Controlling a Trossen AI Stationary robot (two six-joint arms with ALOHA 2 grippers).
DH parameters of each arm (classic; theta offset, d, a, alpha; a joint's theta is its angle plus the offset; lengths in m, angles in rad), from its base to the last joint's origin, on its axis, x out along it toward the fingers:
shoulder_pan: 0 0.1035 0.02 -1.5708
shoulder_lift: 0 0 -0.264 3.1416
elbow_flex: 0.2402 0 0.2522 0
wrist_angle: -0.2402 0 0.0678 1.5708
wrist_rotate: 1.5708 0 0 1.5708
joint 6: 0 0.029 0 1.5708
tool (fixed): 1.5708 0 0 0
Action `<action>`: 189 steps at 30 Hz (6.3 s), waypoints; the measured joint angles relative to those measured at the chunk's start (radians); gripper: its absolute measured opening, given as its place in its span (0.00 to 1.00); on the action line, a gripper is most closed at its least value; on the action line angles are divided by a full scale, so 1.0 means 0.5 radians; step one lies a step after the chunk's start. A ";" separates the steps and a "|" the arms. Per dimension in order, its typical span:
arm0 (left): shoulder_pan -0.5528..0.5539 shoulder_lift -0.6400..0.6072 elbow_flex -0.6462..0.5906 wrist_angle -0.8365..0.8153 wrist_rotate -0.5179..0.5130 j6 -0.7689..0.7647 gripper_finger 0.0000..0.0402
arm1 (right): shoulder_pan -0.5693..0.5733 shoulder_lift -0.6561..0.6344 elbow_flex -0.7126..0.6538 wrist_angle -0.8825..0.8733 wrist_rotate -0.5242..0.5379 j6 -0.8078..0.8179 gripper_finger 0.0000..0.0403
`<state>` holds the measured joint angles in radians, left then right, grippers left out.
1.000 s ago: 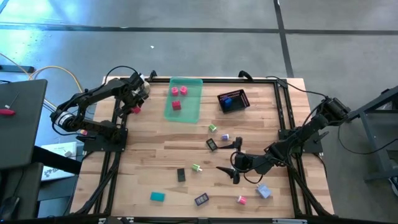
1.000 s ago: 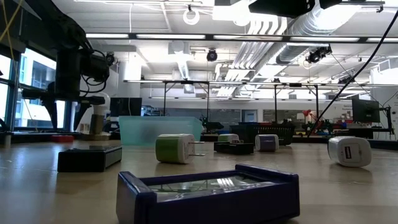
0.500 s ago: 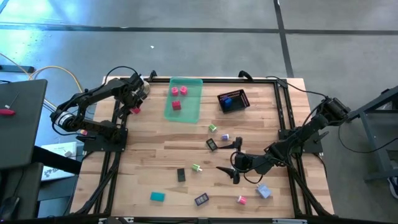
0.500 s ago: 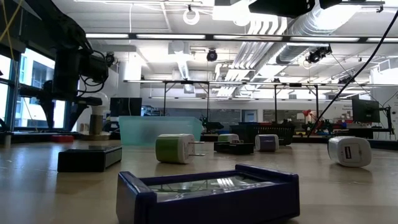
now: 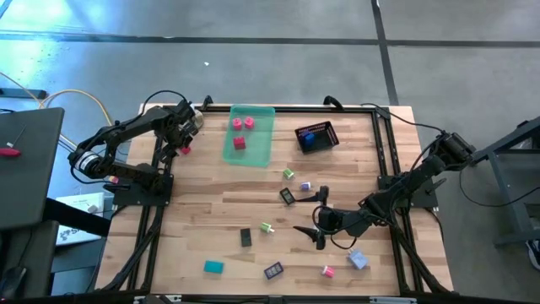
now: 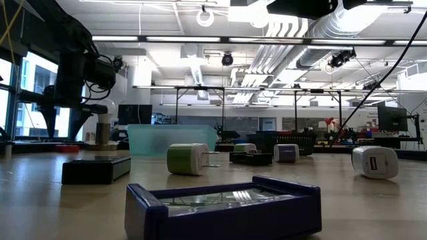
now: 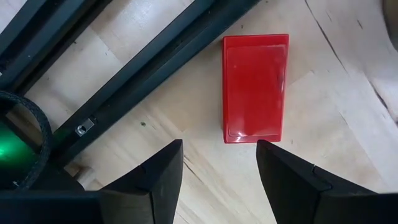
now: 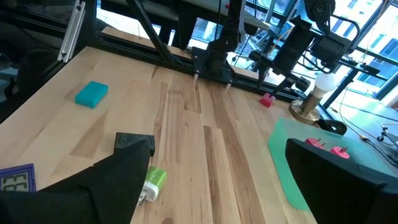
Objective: Pick & Place Office items
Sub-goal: Put the red digital clock into the black bin
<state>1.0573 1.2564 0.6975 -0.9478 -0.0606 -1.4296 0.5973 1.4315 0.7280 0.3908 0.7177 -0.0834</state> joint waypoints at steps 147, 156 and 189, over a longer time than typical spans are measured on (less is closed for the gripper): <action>-0.084 0.000 -0.005 -0.033 0.121 0.724 0.49 | 0.011 0.000 0.000 -0.088 -0.037 0.001 0.91; -0.083 0.000 -0.005 -0.025 0.116 0.901 0.49 | 0.011 0.000 0.000 -0.089 -0.037 0.000 0.91; -0.082 0.001 -0.069 0.085 0.051 0.516 0.74 | 0.011 0.000 0.000 -0.089 -0.037 -0.001 0.91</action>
<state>1.0161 1.2568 0.6628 -0.9052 -0.0351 -1.1714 0.6029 1.4315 0.7279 0.3462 0.6994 -0.0837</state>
